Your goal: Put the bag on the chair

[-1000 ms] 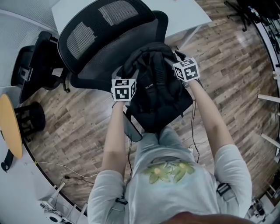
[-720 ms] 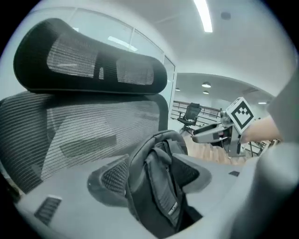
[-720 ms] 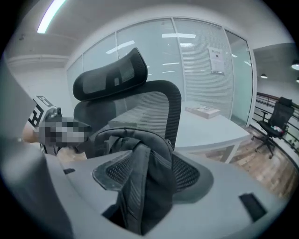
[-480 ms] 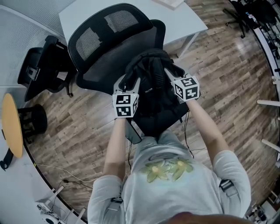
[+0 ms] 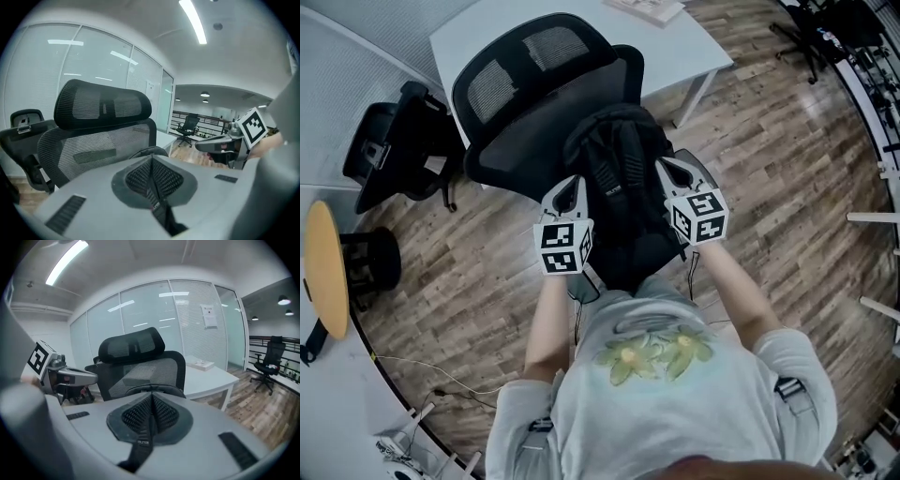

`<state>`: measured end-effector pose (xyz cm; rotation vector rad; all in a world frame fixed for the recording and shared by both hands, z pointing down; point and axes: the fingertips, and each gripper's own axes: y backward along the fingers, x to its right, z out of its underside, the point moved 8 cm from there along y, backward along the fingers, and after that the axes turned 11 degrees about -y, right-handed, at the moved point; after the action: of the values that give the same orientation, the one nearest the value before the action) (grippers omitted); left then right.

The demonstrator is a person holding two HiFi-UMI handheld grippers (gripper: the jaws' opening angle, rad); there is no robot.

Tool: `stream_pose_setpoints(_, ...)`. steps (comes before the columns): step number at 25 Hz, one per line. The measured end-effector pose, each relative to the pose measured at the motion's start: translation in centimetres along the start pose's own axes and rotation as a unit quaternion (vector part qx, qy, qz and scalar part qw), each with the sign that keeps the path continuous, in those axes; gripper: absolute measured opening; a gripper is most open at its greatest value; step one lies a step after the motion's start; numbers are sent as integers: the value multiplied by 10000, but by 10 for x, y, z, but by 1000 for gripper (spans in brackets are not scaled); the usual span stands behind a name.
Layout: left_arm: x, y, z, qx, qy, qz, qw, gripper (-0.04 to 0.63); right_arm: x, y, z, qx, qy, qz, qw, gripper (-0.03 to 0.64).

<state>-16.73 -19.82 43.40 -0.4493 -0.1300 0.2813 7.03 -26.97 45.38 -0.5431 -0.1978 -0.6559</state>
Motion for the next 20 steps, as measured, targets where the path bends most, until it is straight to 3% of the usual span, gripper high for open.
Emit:
stream_pose_setpoints(8, 34, 32, -16, 381, 22, 397, 9985, 15, -31, 41, -8, 310, 115, -158, 9993, 9)
stream_pose_setpoints(20, 82, 54, -6, 343, -164, 925, 9950, 15, -72, 74, 23, 181, 464, -589, 9970, 8)
